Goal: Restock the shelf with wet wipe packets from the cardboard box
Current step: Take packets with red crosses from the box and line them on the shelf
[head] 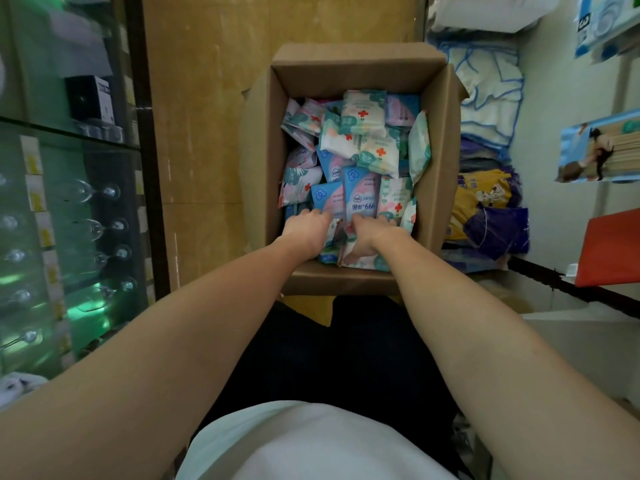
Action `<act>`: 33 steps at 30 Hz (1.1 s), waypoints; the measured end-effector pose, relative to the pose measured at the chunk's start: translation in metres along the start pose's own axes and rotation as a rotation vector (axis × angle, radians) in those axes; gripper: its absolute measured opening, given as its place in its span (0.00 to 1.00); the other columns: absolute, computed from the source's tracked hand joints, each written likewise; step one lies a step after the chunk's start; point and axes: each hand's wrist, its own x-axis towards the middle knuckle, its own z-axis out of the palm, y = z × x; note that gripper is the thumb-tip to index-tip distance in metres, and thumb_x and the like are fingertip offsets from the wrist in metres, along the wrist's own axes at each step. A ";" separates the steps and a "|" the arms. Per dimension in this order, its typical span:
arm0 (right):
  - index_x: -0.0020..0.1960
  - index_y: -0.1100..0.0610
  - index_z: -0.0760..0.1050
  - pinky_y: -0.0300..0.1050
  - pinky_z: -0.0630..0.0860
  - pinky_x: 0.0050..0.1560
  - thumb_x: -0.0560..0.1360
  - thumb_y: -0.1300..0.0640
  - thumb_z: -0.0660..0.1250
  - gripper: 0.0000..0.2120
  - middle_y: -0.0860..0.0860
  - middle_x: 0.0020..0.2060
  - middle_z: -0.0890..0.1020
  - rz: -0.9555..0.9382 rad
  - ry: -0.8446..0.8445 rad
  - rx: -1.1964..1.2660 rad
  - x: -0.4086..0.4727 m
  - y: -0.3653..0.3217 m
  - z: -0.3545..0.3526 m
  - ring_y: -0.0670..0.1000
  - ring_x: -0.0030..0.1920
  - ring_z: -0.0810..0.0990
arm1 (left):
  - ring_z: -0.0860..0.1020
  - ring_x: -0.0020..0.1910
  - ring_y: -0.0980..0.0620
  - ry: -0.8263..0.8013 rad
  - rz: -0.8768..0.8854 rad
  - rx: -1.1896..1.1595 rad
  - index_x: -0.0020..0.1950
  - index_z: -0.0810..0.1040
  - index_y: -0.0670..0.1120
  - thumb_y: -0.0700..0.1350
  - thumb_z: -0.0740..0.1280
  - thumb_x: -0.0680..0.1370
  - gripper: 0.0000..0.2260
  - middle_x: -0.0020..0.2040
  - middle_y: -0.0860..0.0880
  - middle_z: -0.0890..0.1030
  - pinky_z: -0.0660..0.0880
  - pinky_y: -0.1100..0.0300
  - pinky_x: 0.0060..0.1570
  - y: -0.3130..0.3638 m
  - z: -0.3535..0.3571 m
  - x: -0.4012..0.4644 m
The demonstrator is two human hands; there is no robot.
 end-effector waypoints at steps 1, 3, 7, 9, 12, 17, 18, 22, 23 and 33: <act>0.73 0.49 0.58 0.66 0.63 0.70 0.59 0.36 0.80 0.51 0.57 0.73 0.65 -0.003 0.013 0.016 0.000 0.000 0.000 0.65 0.74 0.57 | 0.72 0.59 0.42 -0.002 0.001 0.005 0.69 0.67 0.46 0.39 0.63 0.78 0.20 0.60 0.43 0.75 0.69 0.50 0.45 -0.001 0.000 -0.002; 0.70 0.50 0.59 0.68 0.63 0.69 0.57 0.36 0.81 0.51 0.55 0.72 0.67 -0.026 0.075 0.046 -0.004 -0.001 0.000 0.65 0.73 0.58 | 0.73 0.59 0.42 -0.001 0.006 0.013 0.70 0.67 0.46 0.39 0.63 0.78 0.20 0.60 0.43 0.75 0.70 0.49 0.46 -0.001 -0.001 -0.004; 0.73 0.54 0.58 0.65 0.64 0.70 0.59 0.41 0.82 0.52 0.55 0.72 0.66 -0.078 0.153 0.115 -0.009 -0.005 0.003 0.65 0.74 0.59 | 0.73 0.59 0.43 0.006 0.017 0.010 0.69 0.68 0.46 0.40 0.63 0.78 0.20 0.60 0.44 0.75 0.72 0.49 0.47 0.001 -0.004 -0.007; 0.73 0.55 0.59 0.62 0.67 0.70 0.62 0.46 0.82 0.48 0.56 0.71 0.67 -0.090 0.178 0.144 -0.010 -0.006 0.004 0.65 0.72 0.62 | 0.73 0.59 0.43 0.005 0.020 0.007 0.70 0.68 0.47 0.40 0.64 0.78 0.20 0.60 0.44 0.75 0.71 0.50 0.46 0.002 -0.007 -0.009; 0.73 0.55 0.60 0.60 0.70 0.67 0.66 0.53 0.81 0.43 0.57 0.70 0.66 -0.096 0.206 0.167 -0.012 -0.008 0.004 0.64 0.69 0.68 | 0.73 0.59 0.43 0.000 0.022 0.013 0.69 0.68 0.47 0.40 0.63 0.78 0.19 0.60 0.44 0.75 0.72 0.49 0.48 0.002 -0.011 -0.013; 0.71 0.55 0.61 0.60 0.73 0.63 0.71 0.60 0.76 0.35 0.60 0.68 0.64 -0.026 0.222 0.164 -0.019 -0.013 0.001 0.66 0.67 0.69 | 0.73 0.59 0.42 0.000 0.027 -0.008 0.69 0.67 0.48 0.38 0.62 0.77 0.20 0.59 0.44 0.76 0.72 0.49 0.48 -0.001 -0.023 -0.023; 0.71 0.55 0.61 0.58 0.74 0.61 0.70 0.59 0.76 0.35 0.61 0.67 0.66 -0.009 0.219 0.164 -0.022 -0.015 0.000 0.65 0.66 0.70 | 0.73 0.59 0.42 0.000 0.030 -0.009 0.69 0.66 0.47 0.38 0.63 0.77 0.21 0.58 0.44 0.77 0.71 0.49 0.46 -0.002 -0.027 -0.026; 0.68 0.59 0.67 0.51 0.73 0.51 0.72 0.59 0.75 0.28 0.60 0.62 0.75 0.056 0.230 0.142 -0.036 -0.018 -0.004 0.63 0.64 0.73 | 0.72 0.50 0.44 -0.023 0.054 0.016 0.69 0.64 0.46 0.37 0.62 0.76 0.22 0.55 0.43 0.78 0.71 0.51 0.42 -0.001 -0.048 -0.038; 0.68 0.60 0.68 0.51 0.72 0.50 0.73 0.59 0.74 0.26 0.60 0.61 0.75 0.073 0.254 0.151 -0.041 -0.018 -0.005 0.62 0.63 0.73 | 0.71 0.48 0.44 -0.024 0.072 0.036 0.70 0.63 0.46 0.37 0.61 0.76 0.23 0.54 0.43 0.77 0.71 0.51 0.41 0.000 -0.054 -0.041; 0.66 0.55 0.75 0.52 0.79 0.51 0.75 0.55 0.72 0.20 0.56 0.62 0.76 0.240 0.658 0.588 -0.128 -0.013 0.014 0.58 0.56 0.78 | 0.74 0.47 0.43 0.032 0.316 0.323 0.53 0.68 0.43 0.39 0.61 0.77 0.06 0.54 0.42 0.77 0.73 0.50 0.41 0.025 -0.097 -0.075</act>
